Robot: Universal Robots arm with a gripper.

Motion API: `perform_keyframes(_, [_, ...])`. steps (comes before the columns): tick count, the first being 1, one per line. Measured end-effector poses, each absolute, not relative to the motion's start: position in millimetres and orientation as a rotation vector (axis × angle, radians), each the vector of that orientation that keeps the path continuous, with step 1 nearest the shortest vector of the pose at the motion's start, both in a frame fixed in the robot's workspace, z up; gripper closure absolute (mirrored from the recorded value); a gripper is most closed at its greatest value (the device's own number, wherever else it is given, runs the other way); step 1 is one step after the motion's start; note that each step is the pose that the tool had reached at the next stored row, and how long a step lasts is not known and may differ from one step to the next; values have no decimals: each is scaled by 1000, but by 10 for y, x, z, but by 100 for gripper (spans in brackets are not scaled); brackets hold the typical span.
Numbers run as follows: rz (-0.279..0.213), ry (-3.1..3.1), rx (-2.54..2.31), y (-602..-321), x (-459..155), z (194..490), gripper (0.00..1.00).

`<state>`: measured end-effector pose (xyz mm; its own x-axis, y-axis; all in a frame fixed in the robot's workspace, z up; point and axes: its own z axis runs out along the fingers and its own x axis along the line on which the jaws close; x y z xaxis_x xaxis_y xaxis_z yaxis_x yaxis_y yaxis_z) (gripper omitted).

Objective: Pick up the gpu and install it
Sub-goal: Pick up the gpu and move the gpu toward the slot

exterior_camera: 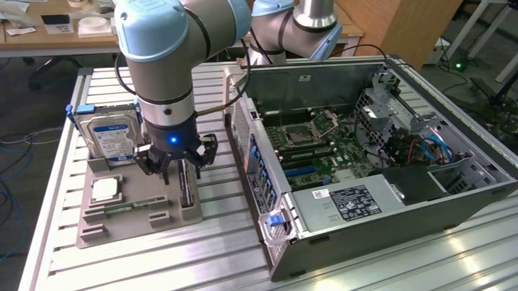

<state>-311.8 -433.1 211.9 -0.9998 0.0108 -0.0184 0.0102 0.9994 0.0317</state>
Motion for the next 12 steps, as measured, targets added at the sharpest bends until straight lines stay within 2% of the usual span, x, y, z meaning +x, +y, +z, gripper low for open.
perform_keyframes(3, [50, 3122, 16, -4330, -3118, 2118, 36])
perform_keyframes(4, [50, 3122, 16, -4331, -3118, 2118, 43])
perform_keyframes(5, [50, 3122, 16, -4330, -3118, 2118, 43])
perform_keyframes(6, [50, 3122, 17, -4330, -3118, 2118, 49])
perform_keyframes(7, [49, 3122, 16, -4331, -3118, 2118, 49])
perform_keyframes(8, [50, 3122, 16, -4330, -3118, 2117, 56])
perform_keyframes(12, [49, 3122, 16, -4330, -3118, 2115, 57])
